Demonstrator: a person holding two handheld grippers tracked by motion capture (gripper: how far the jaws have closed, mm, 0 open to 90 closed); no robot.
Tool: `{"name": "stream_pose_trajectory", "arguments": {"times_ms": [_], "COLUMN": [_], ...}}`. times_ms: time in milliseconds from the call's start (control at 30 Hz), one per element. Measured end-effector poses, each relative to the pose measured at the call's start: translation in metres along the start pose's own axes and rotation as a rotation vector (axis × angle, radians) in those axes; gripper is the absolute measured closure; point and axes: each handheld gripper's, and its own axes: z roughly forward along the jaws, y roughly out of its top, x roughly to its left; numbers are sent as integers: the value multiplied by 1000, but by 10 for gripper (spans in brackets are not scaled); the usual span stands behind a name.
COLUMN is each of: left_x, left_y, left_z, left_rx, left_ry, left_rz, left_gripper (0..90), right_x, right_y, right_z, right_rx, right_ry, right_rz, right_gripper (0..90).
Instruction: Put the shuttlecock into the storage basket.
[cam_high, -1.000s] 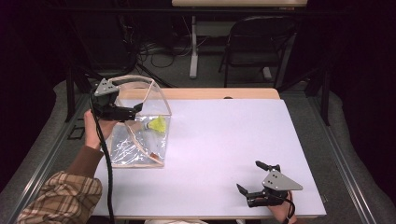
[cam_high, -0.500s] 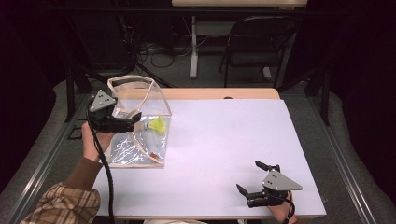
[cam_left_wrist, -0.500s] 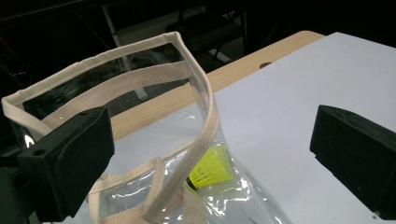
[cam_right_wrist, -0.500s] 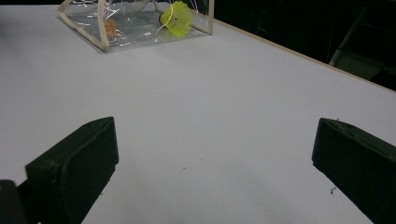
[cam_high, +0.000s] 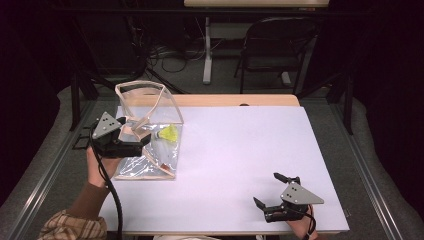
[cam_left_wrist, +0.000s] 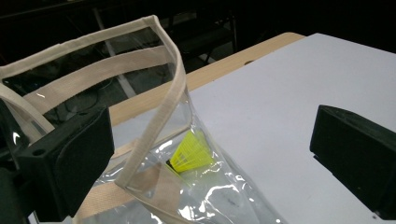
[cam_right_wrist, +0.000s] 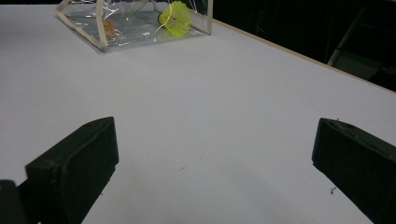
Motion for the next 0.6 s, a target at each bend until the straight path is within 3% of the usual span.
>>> {"name": "stream_pose_trajectory", "arguments": {"times_ms": [400,600], "left_x": [-10,-15], "left_y": [-28,-48], "left_z": [-11,-14], "left_rx": [-25,-33], "left_ry": [-20,-6], "left_rz": [-29,-61], "left_gripper": [0,0], "right_x": [0,0], "right_y": [-1,0], "right_z": [1,0], "right_rx": [2,5], "right_ry": [-3,-4], "right_rz": [-1,-2], "right_gripper": [0,0]}}
